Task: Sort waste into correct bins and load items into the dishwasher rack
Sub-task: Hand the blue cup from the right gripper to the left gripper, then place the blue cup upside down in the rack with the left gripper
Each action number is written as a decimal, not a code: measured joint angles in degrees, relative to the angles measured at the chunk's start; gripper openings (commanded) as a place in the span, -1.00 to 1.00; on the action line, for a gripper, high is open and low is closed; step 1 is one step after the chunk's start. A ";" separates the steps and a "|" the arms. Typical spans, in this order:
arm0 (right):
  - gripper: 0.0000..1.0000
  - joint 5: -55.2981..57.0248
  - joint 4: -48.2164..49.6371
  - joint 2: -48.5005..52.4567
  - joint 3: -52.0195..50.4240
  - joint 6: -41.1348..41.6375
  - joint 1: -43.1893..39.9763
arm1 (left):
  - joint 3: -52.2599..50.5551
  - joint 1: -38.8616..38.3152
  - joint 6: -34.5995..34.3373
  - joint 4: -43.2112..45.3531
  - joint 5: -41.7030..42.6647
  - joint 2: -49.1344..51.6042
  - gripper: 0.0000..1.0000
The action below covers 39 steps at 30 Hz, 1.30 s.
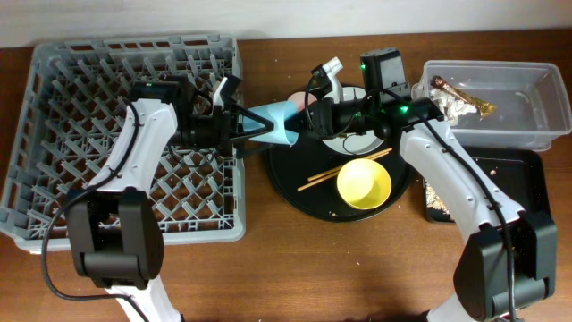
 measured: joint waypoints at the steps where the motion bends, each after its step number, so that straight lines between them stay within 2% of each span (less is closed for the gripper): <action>1: -0.92 -0.31 -0.04 0.00 0.00 0.00 0.00 | 0.00 0.00 0.00 0.09 0.04 0.00 0.80; 8: -0.92 -2.84 -0.11 0.48 0.00 -0.52 0.72 | 0.00 0.00 0.00 1.01 0.24 0.00 0.81; 12: -0.92 -2.21 -3.34 0.63 -0.02 -1.66 1.25 | 0.00 0.00 0.00 0.81 0.39 0.00 0.78; 15: -0.92 -2.16 -3.72 0.63 -0.09 -2.43 1.25 | 0.00 -0.02 0.13 0.74 0.09 0.00 0.32; 19: -0.90 -3.02 -2.25 0.63 -0.26 -2.23 1.22 | -0.13 0.17 1.01 0.26 0.70 0.00 -0.03; 20: -0.82 -3.08 -1.55 0.63 -0.35 -1.86 1.20 | -0.13 0.31 1.03 0.17 1.11 0.00 -0.07; 21: -0.62 -3.08 -0.94 0.63 -0.39 -1.66 1.20 | -0.13 0.33 1.07 0.17 1.18 0.00 -0.07; 22: -0.33 -2.97 -0.48 0.63 -0.46 -1.46 1.20 | -0.13 0.33 1.07 0.20 1.18 0.00 -0.07; 23: -0.21 -2.34 -0.09 0.63 -0.55 -1.40 1.25 | -0.13 0.31 1.05 0.13 1.07 0.00 -0.21; 24: -0.13 -1.70 0.17 0.63 -0.55 -1.05 1.25 | -0.13 0.31 1.05 -0.07 1.03 0.00 -0.27; 27: 0.02 -0.85 -0.26 0.66 -0.55 -0.15 -0.31 | -0.13 0.66 1.05 -0.04 0.83 0.00 -0.27; 29: 0.04 -0.63 -2.56 0.66 -0.55 0.11 -5.09 | -0.11 3.17 1.03 -0.04 -0.63 0.00 -0.27; 33: 0.12 -0.15 -9.99 0.68 -0.55 -2.84 -13.07 | 5.90 10.93 -1.88 0.46 -11.89 0.00 -0.28; 36: 0.13 2.08 -16.04 0.68 -0.55 -6.91 -13.77 | 18.23 12.04 -11.13 0.85 -30.91 0.02 -0.27; 39: 0.13 6.97 -20.50 0.68 -0.55 -9.31 -13.77 | 29.27 9.99 -17.94 -3.26 -48.19 -0.02 -0.26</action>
